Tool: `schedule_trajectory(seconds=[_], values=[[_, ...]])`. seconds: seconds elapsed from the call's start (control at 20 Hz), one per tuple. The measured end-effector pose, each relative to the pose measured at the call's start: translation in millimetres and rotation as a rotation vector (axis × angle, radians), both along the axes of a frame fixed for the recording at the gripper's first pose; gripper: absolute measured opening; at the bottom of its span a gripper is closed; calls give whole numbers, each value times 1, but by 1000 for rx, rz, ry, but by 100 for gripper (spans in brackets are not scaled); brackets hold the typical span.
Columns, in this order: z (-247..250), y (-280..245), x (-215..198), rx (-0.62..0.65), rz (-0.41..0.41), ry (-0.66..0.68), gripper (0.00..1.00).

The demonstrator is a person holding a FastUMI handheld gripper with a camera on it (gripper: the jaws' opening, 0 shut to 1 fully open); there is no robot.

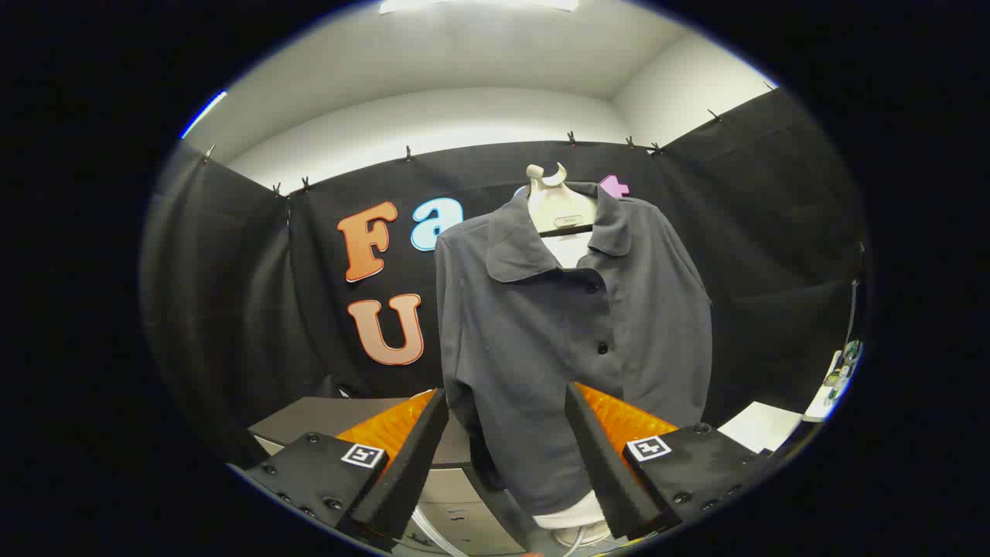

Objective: Iron the clothes twice with a garment steamer, once on the left side and once on the right side.

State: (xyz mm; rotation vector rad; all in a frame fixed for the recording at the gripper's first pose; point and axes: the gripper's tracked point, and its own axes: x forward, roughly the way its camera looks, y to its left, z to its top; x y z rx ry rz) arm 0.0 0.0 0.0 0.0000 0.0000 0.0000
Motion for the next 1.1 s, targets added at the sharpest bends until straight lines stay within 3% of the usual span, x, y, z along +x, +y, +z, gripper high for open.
schedule_trajectory(seconds=[0.1, 0.25, 0.45, 0.7, 1.1], values=[[5, -10, -3, -1, -77, -12, 98], [13, -5, -7, -57, -99, -37, 98], [-3, 18, -15, 2, -38, 16, 98], [-10, 13, -16, 13, -71, 45, 98], [-24, 41, -10, 57, 2, 111, 98]])
